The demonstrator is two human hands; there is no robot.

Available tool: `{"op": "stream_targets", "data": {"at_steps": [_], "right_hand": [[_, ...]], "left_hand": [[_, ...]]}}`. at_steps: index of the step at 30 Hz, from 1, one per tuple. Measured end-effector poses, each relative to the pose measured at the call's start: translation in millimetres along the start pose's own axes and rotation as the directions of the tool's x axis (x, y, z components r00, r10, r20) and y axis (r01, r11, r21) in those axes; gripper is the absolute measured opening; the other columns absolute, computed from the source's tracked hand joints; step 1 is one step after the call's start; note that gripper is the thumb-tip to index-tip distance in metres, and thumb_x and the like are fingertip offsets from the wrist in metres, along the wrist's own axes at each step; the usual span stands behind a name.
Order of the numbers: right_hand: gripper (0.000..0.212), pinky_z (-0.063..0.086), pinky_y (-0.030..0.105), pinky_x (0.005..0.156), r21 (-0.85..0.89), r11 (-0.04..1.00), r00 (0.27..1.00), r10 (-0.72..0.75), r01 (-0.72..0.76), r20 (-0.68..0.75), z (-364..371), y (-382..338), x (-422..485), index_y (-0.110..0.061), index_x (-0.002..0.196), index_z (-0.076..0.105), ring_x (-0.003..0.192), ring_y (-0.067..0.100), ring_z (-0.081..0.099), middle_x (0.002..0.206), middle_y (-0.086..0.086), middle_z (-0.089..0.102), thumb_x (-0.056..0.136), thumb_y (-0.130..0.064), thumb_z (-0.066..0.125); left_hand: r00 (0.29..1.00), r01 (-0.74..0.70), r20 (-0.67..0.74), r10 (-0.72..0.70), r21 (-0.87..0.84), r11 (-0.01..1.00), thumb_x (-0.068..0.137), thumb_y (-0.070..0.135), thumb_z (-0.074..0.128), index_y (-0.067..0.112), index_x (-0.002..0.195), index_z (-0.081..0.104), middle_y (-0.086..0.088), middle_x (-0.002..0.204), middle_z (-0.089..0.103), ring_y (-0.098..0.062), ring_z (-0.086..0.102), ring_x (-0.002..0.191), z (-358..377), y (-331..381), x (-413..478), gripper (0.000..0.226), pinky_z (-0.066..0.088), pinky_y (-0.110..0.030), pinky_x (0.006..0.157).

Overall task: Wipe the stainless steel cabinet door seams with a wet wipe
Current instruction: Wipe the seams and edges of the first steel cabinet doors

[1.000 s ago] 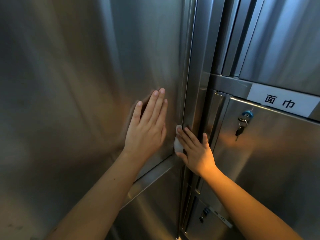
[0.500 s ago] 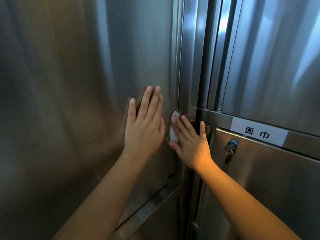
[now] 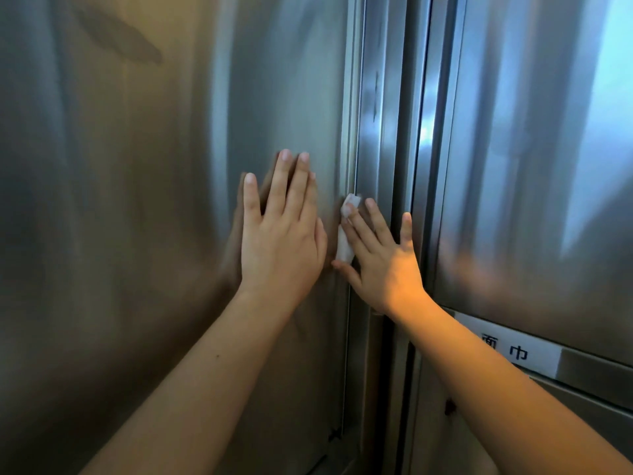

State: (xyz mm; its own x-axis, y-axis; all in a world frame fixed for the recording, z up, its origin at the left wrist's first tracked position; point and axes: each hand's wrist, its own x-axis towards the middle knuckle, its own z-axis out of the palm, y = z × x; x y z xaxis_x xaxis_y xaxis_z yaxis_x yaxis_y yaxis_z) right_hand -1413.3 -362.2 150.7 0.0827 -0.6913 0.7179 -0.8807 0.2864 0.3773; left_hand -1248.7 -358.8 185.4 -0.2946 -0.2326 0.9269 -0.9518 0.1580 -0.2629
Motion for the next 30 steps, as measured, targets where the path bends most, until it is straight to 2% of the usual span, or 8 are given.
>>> {"op": "stream_targets", "data": {"at_steps": [2, 6, 13, 16, 19, 23, 27, 30], "right_hand": [[0.070, -0.037, 0.046, 0.097, 0.023, 1.000, 1.000, -0.008, 0.009, -0.030, -8.1, 6.5, 9.5, -0.021, 0.144, -0.007, 0.138, 0.018, -0.026, 0.151, -0.007, -0.017, 0.086, -0.059, 0.000], [0.073, -0.034, 0.047, 0.100, 0.019, 1.000, 0.996, -0.004, 0.006, -0.091, -22.5, 18.1, 31.7, -0.021, 0.145, -0.001, 0.139, 0.018, -0.023, 0.151, -0.007, -0.013, 0.084, -0.061, -0.005], [0.076, -0.037, 0.047, 0.097, 0.000, 1.000, 0.984, 0.012, -0.013, -0.178, -42.5, 35.9, 73.8, -0.024, 0.146, -0.006, 0.134, 0.016, -0.035, 0.147, -0.011, -0.023, 0.081, -0.063, -0.011], [0.079, -0.036, 0.047, 0.096, 0.005, 1.000, 0.977, 0.008, -0.008, -0.213, -52.6, 42.2, 90.1, -0.024, 0.147, -0.006, 0.135, 0.016, -0.034, 0.148, -0.011, -0.023, 0.079, -0.063, -0.015], [0.078, -0.033, 0.047, 0.098, -0.011, 1.000, 0.966, 0.004, -0.007, -0.257, -64.6, 50.5, 105.5, -0.023, 0.148, -0.002, 0.136, 0.017, -0.032, 0.155, -0.009, -0.014, 0.081, -0.061, -0.012], [0.078, -0.035, 0.047, 0.097, -0.040, 0.999, 0.956, -0.002, -0.010, -0.295, -79.4, 63.6, 132.0, -0.021, 0.148, -0.005, 0.137, 0.019, -0.031, 0.156, -0.008, -0.014, 0.081, -0.060, -0.010], [0.080, -0.031, 0.049, 0.100, -0.083, 0.997, 0.944, -0.021, -0.006, -0.329, -89.4, 79.1, 158.1, -0.021, 0.149, -0.002, 0.138, 0.021, -0.028, 0.156, -0.006, -0.011, 0.080, -0.062, -0.010], [0.083, -0.032, 0.049, 0.098, -0.101, 0.995, 0.935, -0.028, -0.009, -0.353, -104.7, 92.6, 184.4, -0.021, 0.150, 0.003, 0.139, 0.021, -0.026, 0.157, -0.006, -0.008, 0.079, -0.062, -0.011]], "left_hand": [[1.000, 0.011, -0.002, -0.011, -0.001, 1.000, 0.094, 0.033, 0.017, 0.009, 0.145, 0.022, -0.007, 0.154, 0.015, -0.026, 0.008, 0.143, -4.3, -3.6, 11.5, 0.057, -0.008, -0.050, 0.107], [1.000, -0.003, -0.008, 0.003, -0.033, 0.999, 0.094, 0.034, 0.015, 0.009, 0.147, 0.016, -0.007, 0.156, 0.007, -0.026, -0.001, 0.143, -7.9, -9.8, 32.7, 0.058, -0.018, -0.049, 0.103], [0.999, -0.040, -0.024, 0.040, 0.006, 0.999, 0.091, 0.033, 0.005, 0.010, 0.147, 0.011, -0.009, 0.156, 0.002, -0.026, -0.007, 0.143, -8.8, -13.2, 65.0, 0.061, -0.020, -0.051, 0.102], [0.998, -0.051, -0.037, 0.052, 0.024, 0.998, 0.090, 0.033, 0.003, 0.010, 0.147, 0.016, -0.008, 0.156, 0.006, -0.026, -0.003, 0.143, -9.3, -14.2, 77.5, 0.062, -0.019, -0.052, 0.102], [0.996, -0.065, -0.061, 0.067, 0.038, 0.997, 0.089, 0.034, 0.000, 0.009, 0.147, 0.013, -0.009, 0.156, 0.006, -0.026, -0.003, 0.143, -7.5, -13.3, 90.5, 0.064, -0.017, -0.053, 0.103], [0.994, -0.038, -0.100, 0.041, 0.032, 0.999, 0.089, 0.034, 0.001, 0.006, 0.147, 0.008, -0.010, 0.156, 0.004, -0.025, -0.004, 0.143, -6.7, -10.3, 112.8, 0.064, -0.003, -0.055, 0.109], [0.989, -0.021, -0.142, 0.026, 0.039, 0.999, 0.088, 0.033, -0.007, 0.002, 0.139, -0.015, -0.012, 0.155, -0.007, -0.026, -0.011, 0.142, -4.2, -10.0, 135.8, 0.060, -0.008, -0.056, 0.108], [0.987, -0.023, -0.161, 0.024, 0.006, 1.000, 0.093, 0.032, 0.000, 0.003, 0.142, -0.012, -0.011, 0.155, -0.008, -0.025, -0.012, 0.142, -2.6, -10.3, 142.2, 0.058, -0.009, -0.055, 0.108]]}}
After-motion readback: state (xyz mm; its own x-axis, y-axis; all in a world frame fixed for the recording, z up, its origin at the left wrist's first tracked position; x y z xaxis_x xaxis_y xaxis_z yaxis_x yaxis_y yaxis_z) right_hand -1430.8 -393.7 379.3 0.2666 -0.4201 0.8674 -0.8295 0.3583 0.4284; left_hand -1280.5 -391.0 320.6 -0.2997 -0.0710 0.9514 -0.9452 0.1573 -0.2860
